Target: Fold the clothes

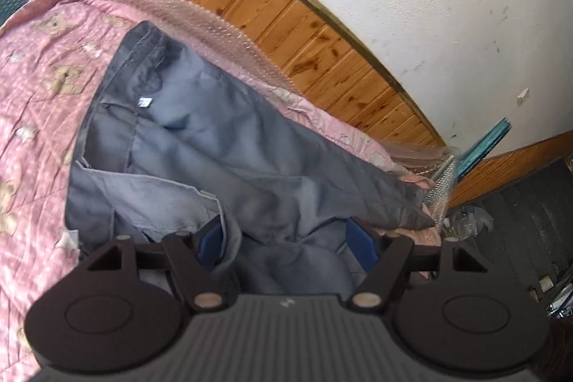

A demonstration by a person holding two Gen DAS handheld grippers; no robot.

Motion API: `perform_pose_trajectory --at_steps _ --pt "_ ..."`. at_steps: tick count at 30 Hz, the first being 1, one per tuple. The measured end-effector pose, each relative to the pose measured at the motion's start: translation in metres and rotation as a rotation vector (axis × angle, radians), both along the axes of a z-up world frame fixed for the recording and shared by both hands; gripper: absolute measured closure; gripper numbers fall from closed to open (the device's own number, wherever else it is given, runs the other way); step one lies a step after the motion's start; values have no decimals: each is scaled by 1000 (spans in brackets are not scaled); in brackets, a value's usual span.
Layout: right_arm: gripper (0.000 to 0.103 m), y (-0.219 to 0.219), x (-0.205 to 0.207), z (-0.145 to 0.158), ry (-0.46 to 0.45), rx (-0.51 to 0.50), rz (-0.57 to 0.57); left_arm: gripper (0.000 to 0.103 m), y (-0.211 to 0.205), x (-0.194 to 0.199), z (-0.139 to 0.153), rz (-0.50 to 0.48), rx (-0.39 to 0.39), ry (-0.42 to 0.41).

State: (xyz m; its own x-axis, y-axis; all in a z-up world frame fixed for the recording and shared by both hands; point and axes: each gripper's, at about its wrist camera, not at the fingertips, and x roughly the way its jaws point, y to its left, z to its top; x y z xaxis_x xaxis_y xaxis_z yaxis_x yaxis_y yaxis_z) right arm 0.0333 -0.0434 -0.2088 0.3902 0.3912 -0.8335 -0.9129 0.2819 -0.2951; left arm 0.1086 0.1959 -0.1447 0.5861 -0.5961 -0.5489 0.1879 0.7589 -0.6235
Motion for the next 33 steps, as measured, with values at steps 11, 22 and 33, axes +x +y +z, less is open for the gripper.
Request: perform_pose_trajectory --at_steps 11,22,33 --pt "100 -62 69 84 135 349 -461 8 25 -8 -4 60 -90 -66" --pt "23 -265 31 132 42 545 -1004 100 88 21 71 37 182 235" --pt "13 -437 -13 73 -17 282 -1546 98 71 9 -12 55 230 398"
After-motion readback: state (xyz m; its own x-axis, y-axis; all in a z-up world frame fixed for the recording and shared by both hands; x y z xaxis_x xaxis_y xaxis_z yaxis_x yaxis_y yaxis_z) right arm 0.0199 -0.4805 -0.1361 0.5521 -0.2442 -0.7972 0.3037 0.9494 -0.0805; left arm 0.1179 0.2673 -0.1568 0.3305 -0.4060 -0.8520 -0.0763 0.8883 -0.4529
